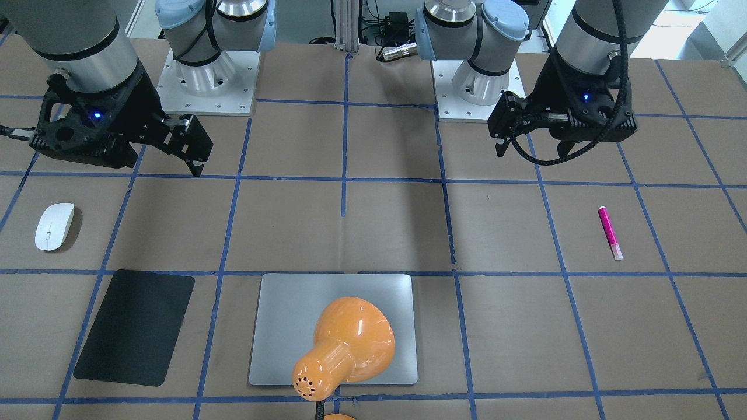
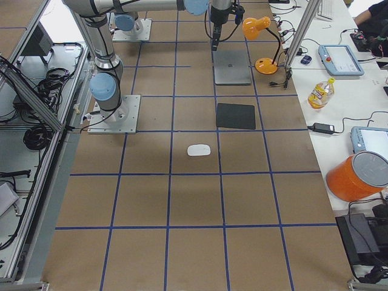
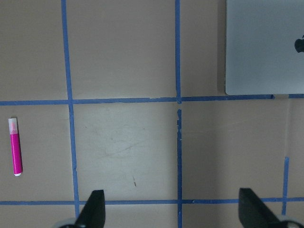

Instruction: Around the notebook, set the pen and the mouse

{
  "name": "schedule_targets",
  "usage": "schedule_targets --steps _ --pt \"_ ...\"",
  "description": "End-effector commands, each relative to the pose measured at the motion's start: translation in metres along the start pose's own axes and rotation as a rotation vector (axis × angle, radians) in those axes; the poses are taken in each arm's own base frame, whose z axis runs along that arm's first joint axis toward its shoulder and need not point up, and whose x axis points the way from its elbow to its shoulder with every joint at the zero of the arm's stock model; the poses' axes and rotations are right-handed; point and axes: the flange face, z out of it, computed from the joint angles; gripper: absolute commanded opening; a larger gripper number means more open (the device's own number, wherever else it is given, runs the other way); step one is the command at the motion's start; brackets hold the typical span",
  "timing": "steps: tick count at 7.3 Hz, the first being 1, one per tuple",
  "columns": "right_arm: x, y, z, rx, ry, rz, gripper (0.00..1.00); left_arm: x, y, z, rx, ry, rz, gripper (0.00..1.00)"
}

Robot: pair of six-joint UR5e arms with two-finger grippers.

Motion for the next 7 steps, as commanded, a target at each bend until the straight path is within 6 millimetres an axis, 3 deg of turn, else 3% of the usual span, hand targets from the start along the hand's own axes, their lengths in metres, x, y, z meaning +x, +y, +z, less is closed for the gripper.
schedule_targets --steps 1,3,4,5,6,7 --pt "-0.001 -0.001 0.002 0.005 -0.007 0.0 1.0 0.0 0.002 0.001 -0.006 0.003 -0.002 1.0" --pt "0.008 -0.007 0.003 0.002 0.006 -0.004 1.0 -0.007 0.003 0.005 -0.011 -0.004 -0.004 1.0" --pt "0.018 -0.012 0.004 0.006 0.021 -0.077 1.0 -0.027 -0.003 0.018 -0.032 -0.005 -0.06 1.0" --pt "0.036 -0.018 0.007 -0.004 0.02 -0.073 1.0 -0.072 -0.008 0.04 -0.062 -0.002 -0.122 1.0" --pt "0.071 -0.028 0.009 -0.011 0.016 -0.046 1.0 -0.126 -0.002 0.07 -0.113 0.018 -0.114 1.0" --pt "0.128 -0.039 0.014 -0.03 0.009 -0.073 1.0 -0.183 0.012 0.107 -0.131 0.051 -0.061 1.0"
